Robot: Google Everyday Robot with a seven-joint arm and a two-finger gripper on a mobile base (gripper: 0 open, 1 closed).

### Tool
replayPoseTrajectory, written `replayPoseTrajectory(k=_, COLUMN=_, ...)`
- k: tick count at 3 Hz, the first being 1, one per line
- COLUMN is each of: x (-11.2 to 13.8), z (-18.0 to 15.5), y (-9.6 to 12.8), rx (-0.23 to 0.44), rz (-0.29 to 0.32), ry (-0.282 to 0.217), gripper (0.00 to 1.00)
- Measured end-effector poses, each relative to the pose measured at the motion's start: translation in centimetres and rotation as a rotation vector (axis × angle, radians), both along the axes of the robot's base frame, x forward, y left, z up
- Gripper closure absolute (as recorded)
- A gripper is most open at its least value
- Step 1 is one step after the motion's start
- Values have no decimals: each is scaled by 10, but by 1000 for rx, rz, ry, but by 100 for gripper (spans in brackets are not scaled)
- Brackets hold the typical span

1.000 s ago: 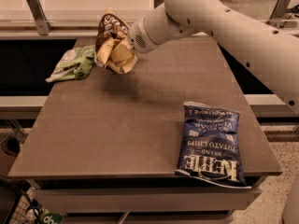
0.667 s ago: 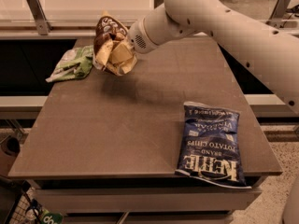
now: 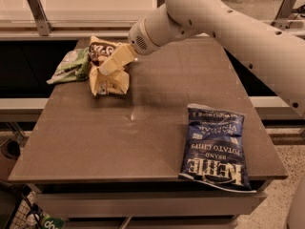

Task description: Move brown chip bag near green jalapeno chip bag

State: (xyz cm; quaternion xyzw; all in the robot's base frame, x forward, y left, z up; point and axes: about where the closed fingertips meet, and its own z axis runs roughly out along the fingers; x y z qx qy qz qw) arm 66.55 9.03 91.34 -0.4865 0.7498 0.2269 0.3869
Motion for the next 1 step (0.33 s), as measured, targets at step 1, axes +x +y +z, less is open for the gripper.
replayPoseTrajectory(k=1, x=0, z=0, y=0, rx=0, rz=0, ry=0, gripper=0)
